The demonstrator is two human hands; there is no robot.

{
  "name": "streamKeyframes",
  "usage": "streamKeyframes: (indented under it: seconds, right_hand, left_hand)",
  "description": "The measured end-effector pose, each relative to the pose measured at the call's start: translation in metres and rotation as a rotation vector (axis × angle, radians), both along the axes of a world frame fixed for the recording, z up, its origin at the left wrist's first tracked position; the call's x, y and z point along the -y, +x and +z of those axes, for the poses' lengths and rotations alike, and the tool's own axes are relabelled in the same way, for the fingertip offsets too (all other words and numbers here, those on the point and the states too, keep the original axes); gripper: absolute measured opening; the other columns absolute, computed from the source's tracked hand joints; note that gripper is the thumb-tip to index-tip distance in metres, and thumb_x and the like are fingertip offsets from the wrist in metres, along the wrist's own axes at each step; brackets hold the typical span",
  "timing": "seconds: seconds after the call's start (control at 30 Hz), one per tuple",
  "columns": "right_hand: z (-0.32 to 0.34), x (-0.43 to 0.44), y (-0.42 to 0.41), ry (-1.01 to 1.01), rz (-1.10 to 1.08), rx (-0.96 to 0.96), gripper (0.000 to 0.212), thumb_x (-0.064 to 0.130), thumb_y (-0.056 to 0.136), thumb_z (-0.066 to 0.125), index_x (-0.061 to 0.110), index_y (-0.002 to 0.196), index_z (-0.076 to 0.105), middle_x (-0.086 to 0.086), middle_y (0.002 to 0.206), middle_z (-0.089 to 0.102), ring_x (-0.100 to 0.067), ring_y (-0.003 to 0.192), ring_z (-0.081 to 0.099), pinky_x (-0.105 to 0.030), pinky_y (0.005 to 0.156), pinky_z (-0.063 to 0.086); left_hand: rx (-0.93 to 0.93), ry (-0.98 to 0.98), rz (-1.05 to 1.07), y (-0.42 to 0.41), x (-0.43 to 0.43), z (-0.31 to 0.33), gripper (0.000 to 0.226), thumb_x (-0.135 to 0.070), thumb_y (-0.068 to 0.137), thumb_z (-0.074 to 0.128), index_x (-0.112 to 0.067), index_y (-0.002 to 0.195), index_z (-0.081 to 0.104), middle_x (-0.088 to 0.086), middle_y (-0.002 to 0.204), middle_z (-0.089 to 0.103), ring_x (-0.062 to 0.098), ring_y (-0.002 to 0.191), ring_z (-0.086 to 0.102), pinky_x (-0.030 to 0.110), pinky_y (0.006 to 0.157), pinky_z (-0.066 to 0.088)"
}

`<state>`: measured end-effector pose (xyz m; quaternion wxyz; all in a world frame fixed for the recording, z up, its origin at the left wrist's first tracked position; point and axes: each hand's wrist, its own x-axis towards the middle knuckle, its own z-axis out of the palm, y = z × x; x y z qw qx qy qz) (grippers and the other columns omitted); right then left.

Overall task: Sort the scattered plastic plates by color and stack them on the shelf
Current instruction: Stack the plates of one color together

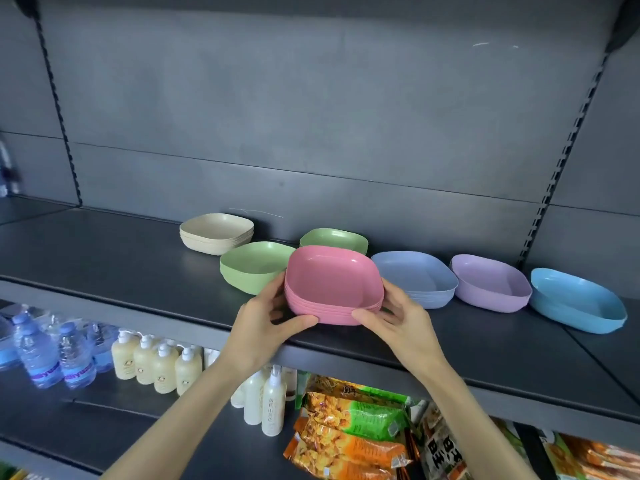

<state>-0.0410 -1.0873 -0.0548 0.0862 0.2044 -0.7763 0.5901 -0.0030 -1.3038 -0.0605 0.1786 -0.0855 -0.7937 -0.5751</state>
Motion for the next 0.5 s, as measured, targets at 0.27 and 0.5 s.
streamKeyframes:
  seconds: [0.27,0.5]
  right_hand:
    - [0.049,0.057,0.020,-0.139,-0.025,-0.192,0.056,0.039,0.071,0.068,0.027,0.125,0.055,0.015,0.111,0.066,0.007,0.098,0.062,-0.007,0.075,0.047]
    - [0.076,0.162,0.023,-0.179,0.041,-0.258,0.048,0.039,0.069,0.064,0.033,0.115,0.053,0.027,0.094,0.067,0.013,0.090,0.061,-0.006,0.070,0.047]
  left_hand:
    - [-0.194,0.203,0.075,0.023,0.033,0.044,0.072,-0.025,0.066,0.078,-0.021,0.132,0.052,-0.009,0.113,0.068,0.006,0.102,0.065,0.017,0.082,0.053]
    - [-0.264,0.217,0.133,0.033,0.130,0.067,0.061,-0.009,0.073,0.075,-0.023,0.128,0.052,-0.030,0.091,0.069,0.001,0.087,0.069,0.009,0.072,0.050]
